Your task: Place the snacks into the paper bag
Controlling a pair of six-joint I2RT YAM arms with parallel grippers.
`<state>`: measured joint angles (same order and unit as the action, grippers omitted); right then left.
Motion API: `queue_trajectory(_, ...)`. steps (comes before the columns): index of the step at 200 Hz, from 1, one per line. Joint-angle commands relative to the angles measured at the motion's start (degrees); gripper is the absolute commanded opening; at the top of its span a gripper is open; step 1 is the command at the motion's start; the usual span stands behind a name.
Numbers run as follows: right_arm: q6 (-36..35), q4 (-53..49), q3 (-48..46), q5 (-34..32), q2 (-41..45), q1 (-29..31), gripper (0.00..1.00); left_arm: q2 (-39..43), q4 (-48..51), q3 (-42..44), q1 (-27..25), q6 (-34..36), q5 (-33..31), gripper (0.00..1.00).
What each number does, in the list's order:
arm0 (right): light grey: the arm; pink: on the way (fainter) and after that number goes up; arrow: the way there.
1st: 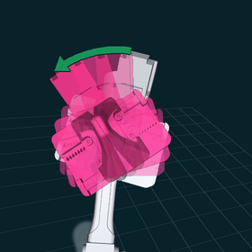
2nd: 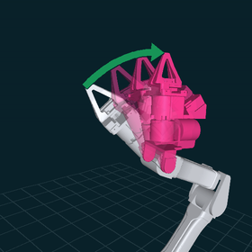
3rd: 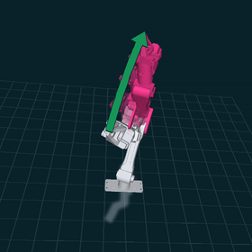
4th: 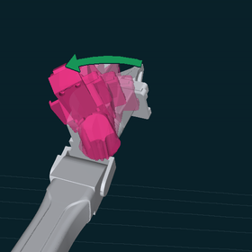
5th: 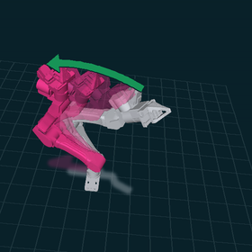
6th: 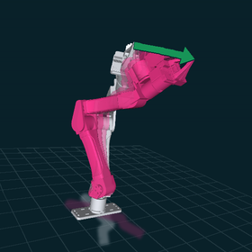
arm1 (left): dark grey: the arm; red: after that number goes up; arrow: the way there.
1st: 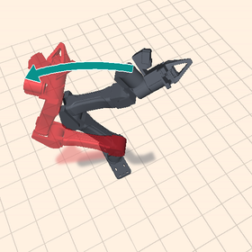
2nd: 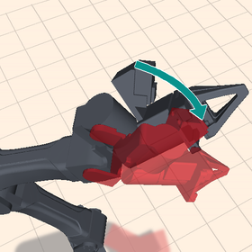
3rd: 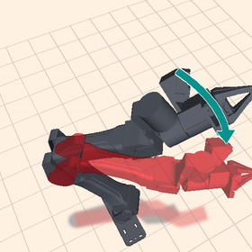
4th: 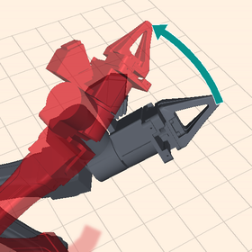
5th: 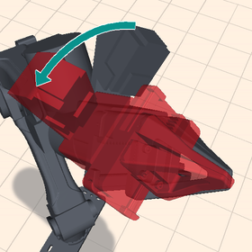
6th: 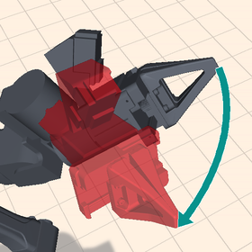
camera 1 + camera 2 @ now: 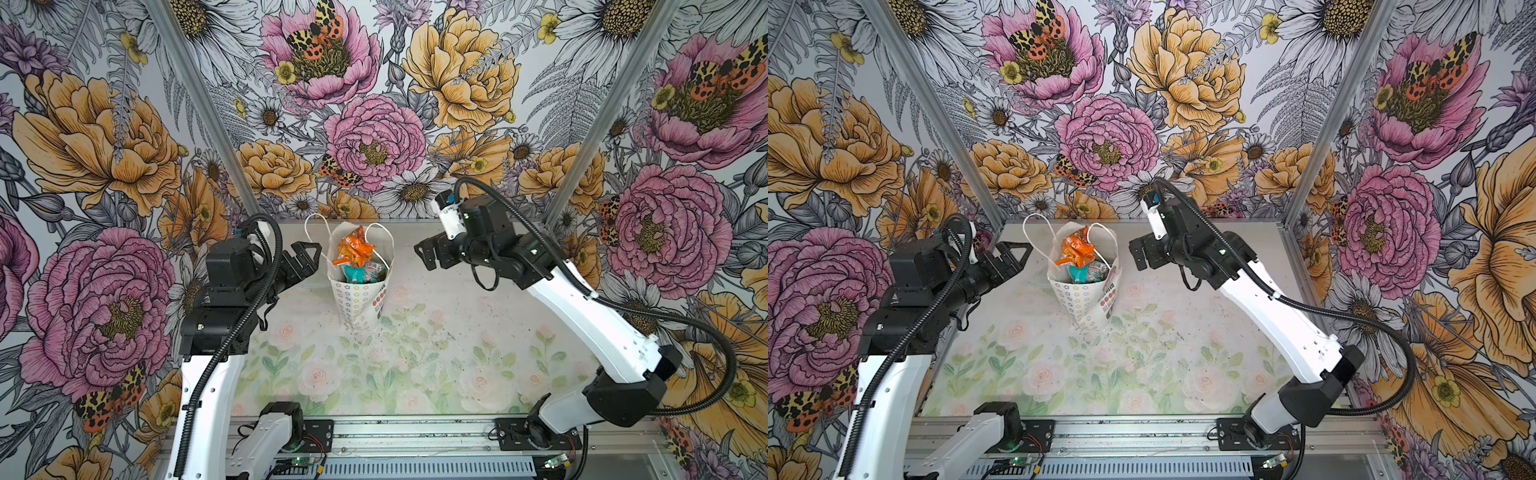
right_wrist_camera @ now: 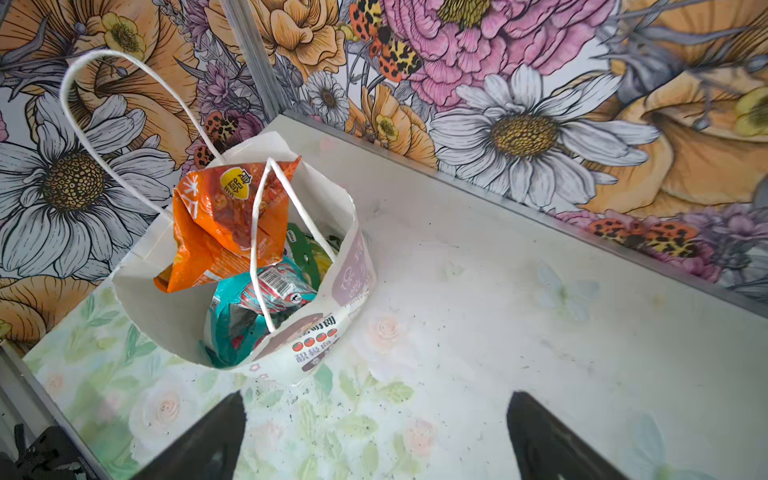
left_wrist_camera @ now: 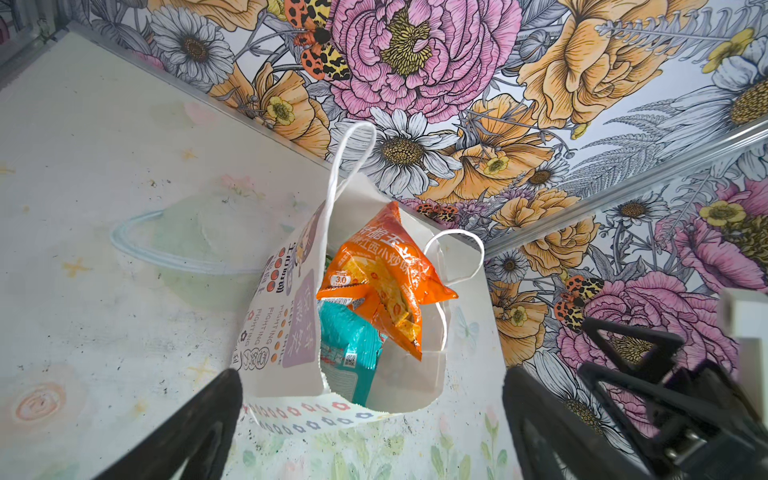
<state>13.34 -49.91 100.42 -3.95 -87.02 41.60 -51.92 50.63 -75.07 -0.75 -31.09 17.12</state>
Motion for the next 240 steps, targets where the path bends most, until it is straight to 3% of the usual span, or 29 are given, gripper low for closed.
queue_trajectory(1, 5.7, 11.5, -3.8, -3.4, -0.7, 3.5, 1.00, 1.6, 0.2, 2.1, 1.5, 1.2, -2.8, 0.99)
queue_trajectory(26, 4.8, 12.4, -3.3, -8.3, -4.0, 7.8, 1.00, 1.0, -0.3, 3.3, 4.0, 1.2, -0.2, 0.99)
queue_trajectory(71, 4.7, 12.4, -1.3, -9.4, -9.3, 8.2, 1.00, 0.6, -2.9, 6.5, 5.3, 0.8, 1.8, 0.99)
queue_trajectory(134, 3.9, 12.4, 2.8, -16.2, -15.2, 8.2, 1.00, -1.0, -4.2, 7.7, 7.0, 1.0, 4.1, 0.99)
queue_trajectory(191, 3.8, 12.4, 3.1, -27.4, -15.0, 8.1, 1.00, -1.2, -4.8, 8.3, 7.2, 0.6, 4.8, 0.99)
queue_trajectory(240, 4.4, 12.4, 3.1, -29.8, -14.1, 7.1, 1.00, -1.0, -4.8, 8.5, 7.3, 0.5, 5.0, 0.99)
